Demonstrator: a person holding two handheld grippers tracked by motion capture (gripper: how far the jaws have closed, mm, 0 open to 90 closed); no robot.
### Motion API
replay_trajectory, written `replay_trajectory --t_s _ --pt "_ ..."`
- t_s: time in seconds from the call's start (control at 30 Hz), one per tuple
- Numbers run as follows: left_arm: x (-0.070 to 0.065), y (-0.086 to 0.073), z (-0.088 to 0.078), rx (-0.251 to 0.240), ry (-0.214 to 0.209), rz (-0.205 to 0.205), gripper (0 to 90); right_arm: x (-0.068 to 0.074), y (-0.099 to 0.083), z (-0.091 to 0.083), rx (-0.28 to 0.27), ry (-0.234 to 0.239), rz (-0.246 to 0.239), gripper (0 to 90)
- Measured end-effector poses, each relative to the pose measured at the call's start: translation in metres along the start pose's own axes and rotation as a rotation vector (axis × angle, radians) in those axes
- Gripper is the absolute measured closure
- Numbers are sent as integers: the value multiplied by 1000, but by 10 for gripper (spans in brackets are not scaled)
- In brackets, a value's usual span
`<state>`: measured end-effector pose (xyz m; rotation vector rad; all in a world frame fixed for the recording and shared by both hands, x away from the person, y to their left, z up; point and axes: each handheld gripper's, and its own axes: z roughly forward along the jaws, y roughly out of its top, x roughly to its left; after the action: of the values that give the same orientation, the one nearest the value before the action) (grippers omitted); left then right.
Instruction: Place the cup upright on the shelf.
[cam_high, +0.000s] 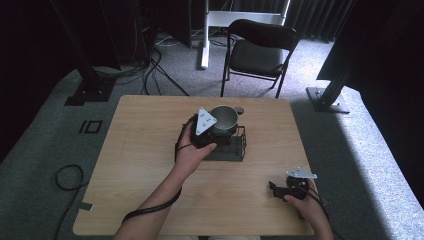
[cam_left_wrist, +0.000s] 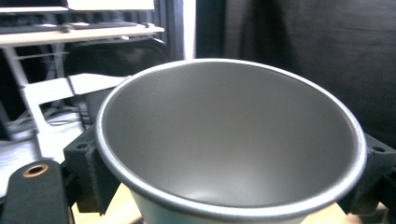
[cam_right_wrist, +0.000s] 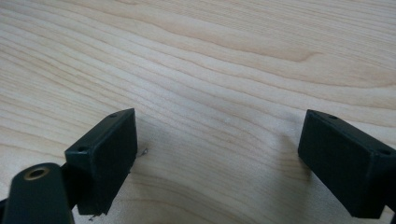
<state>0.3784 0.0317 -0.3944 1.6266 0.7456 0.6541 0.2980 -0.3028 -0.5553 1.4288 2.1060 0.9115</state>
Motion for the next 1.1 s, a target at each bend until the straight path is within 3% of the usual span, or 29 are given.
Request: replay_trajectory --t_s 0.17,0.37,0.5,0.6,0.83,1.1 --pt "9 -7 5 5 96 -34 132 0 0 0 0 1 -1 115" --pt "13 -18 15 -2 156 -37 132 0 0 0 -1 1 -1 115" --pt "15 -26 21 -1 189 -64 132 0 0 0 0 1 -1 115" --pt "17 -34 26 16 191 -93 132 0 0 0 0 2 0 115" --pt "19 -51 34 61 200 -111 132 0 0 0 0 2 1 115" --pt "17 -67 39 71 207 -107 133 0 0 0 1 2 0 115"
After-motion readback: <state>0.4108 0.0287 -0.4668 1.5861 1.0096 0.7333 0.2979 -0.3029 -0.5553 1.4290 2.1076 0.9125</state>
